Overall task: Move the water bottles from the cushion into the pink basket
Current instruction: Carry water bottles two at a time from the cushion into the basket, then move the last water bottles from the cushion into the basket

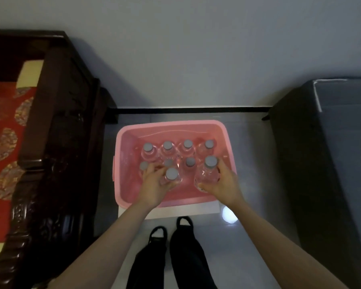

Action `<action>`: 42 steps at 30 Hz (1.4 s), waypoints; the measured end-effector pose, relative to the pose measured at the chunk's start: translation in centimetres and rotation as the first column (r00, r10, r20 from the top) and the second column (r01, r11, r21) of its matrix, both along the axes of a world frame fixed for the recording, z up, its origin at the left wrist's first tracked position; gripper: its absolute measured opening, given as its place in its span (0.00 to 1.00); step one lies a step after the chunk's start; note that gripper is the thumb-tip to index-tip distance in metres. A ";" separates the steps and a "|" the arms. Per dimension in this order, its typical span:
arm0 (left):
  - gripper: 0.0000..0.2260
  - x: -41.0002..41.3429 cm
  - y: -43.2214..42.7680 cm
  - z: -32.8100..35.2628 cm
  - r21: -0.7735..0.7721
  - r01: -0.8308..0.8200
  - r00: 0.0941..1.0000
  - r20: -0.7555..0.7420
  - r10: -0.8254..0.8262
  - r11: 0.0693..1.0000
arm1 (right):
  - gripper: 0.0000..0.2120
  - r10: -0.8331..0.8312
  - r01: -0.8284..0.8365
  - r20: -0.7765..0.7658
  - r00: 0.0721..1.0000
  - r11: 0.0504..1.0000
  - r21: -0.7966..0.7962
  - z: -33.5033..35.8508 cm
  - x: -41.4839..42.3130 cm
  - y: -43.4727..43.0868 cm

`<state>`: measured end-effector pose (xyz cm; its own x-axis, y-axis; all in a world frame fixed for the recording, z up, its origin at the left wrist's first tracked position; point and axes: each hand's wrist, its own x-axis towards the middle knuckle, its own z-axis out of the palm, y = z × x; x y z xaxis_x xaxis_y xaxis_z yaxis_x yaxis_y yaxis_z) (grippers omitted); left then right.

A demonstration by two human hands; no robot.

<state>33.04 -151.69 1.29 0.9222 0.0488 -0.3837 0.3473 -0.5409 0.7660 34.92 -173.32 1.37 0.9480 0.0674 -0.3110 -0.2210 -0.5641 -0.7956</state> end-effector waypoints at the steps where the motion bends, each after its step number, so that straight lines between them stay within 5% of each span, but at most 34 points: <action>1: 0.21 0.1 -0.2 -0.3 -0.005 0.019 1.000 -0.005 -0.019 1.000 | 0.38 0.027 -0.027 -0.014 1.000 1.000 -0.008 -0.6 0.3 0.0; 7: 0.19 0.8 -1.4 -1.8 0.060 0.112 0.994 -0.017 -0.112 0.992 | 0.20 0.115 -0.106 0.058 0.992 0.985 -0.134 -2.3 1.7 0.2; 15: 0.14 1.5 -3.2 -3.6 0.194 0.173 0.983 0.022 -0.181 0.966 | 0.10 0.236 -0.220 0.010 0.972 0.921 -0.321 -4.4 1.2 -0.6; 20: 0.07 1.8 -3.4 -4.8 0.332 0.247 0.966 -0.014 -0.257 0.910 | 0.09 0.406 -0.328 0.044 0.913 0.793 -0.513 -4.9 2.3 -0.1; 26: 0.10 2.3 -3.8 -5.9 0.379 0.364 0.928 -0.078 -0.363 0.851 | 0.12 0.538 -0.426 -0.044 0.842 0.613 -0.665 -6.0 2.4 0.0; 34: 0.12 2.6 -3.1 -7.0 0.250 0.342 0.939 -0.066 -0.337 0.906 | 0.09 0.505 -0.463 -0.135 0.853 0.611 -0.643 -6.2 3.0 0.0; 42: 0.12 4.4 -3.0 -5.7 0.251 0.533 0.844 -0.227 -0.486 0.808 | 0.12 0.521 -0.561 -0.279 0.807 0.528 -0.637 -4.9 4.0 0.5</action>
